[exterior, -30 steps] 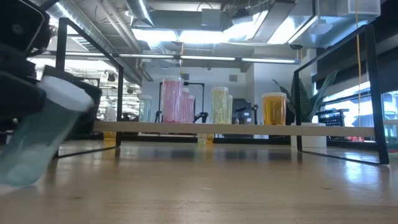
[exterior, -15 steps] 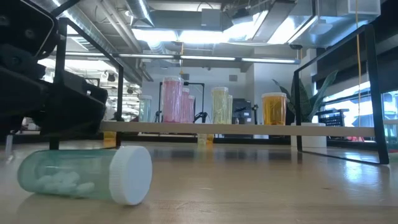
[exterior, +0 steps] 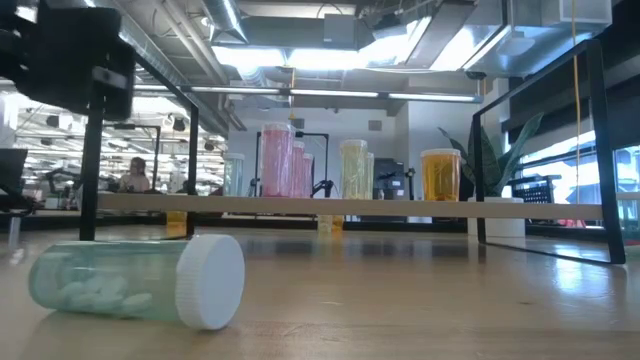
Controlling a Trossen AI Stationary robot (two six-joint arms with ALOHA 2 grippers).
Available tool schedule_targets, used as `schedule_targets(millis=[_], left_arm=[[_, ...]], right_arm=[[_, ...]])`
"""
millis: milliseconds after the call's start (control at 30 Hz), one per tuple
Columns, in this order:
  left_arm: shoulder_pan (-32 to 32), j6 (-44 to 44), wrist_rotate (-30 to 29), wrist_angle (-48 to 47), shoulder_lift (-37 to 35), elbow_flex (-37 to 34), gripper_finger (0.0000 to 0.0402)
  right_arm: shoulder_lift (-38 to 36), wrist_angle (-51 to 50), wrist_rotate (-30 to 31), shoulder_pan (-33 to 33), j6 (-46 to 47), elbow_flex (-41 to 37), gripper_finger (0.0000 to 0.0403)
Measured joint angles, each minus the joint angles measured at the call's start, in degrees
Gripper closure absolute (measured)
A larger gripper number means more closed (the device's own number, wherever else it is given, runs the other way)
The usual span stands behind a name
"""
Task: Pick and place medicine bottles onto shelf by color
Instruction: Put the bottom blue pill bottle on the shelf aligned with the other blue pill bottle
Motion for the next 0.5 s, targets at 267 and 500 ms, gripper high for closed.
schedule_targets(millis=[267,500], left_arm=[[-3.85,-0.02,-8.73,-21.76,-10.38,2.36,0.0227],[-5.24,-3.55,-10.48,-42.83,-19.42,7.02,0.0227]], right_arm=[[0.00,0.00,0.00,0.00,0.01,0.00,0.0184],[0.00,0.00,0.00,-0.32,-8.08,-0.02,0.0184]])
